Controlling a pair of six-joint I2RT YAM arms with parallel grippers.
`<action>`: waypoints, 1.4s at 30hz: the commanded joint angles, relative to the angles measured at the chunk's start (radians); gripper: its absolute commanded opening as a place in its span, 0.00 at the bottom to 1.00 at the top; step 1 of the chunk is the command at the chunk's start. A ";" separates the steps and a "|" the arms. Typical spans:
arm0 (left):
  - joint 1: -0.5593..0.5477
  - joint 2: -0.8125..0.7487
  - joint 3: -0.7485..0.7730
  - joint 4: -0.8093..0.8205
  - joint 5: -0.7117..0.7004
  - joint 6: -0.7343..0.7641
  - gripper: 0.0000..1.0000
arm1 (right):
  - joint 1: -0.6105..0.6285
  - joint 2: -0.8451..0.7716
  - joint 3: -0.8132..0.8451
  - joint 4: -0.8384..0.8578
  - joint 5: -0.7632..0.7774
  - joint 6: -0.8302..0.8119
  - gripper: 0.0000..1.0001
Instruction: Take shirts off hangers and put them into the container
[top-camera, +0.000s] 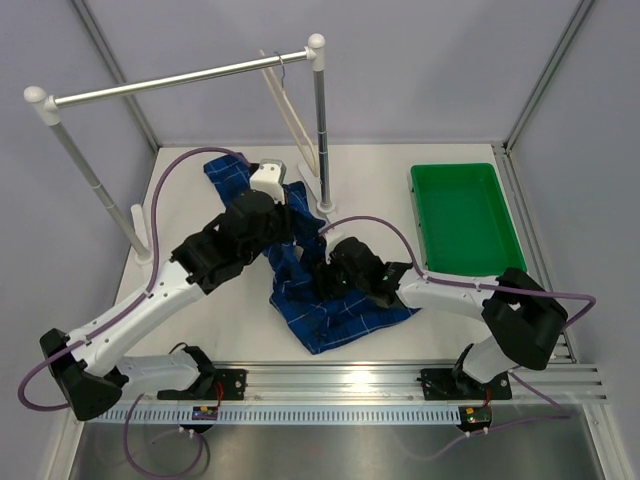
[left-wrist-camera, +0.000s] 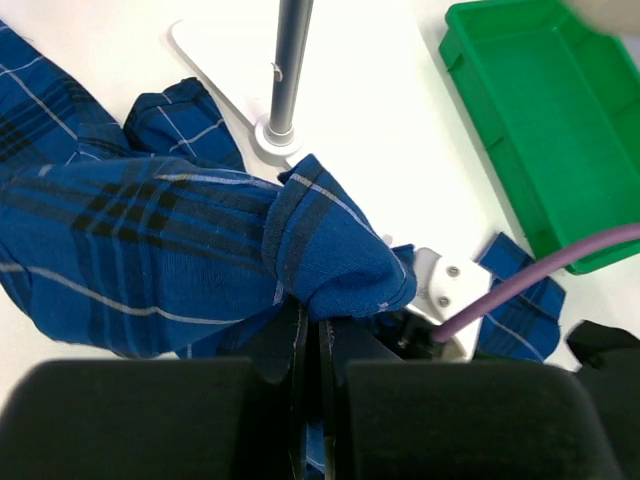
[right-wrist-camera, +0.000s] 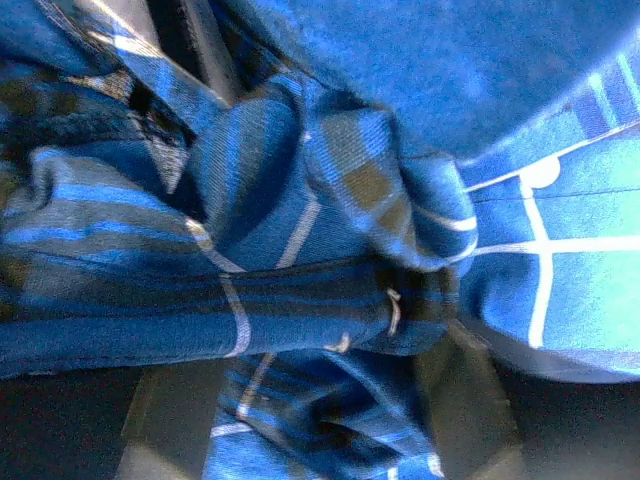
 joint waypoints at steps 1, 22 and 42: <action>-0.002 -0.050 -0.006 0.071 0.029 -0.028 0.00 | 0.010 0.013 0.046 0.100 0.036 -0.009 0.57; -0.002 -0.126 -0.090 0.049 0.052 -0.025 0.66 | -0.041 -0.508 0.083 -0.317 0.567 -0.043 0.00; -0.001 -0.169 0.009 -0.061 -0.046 0.139 0.96 | -0.540 -0.538 0.641 -0.515 0.733 -0.192 0.00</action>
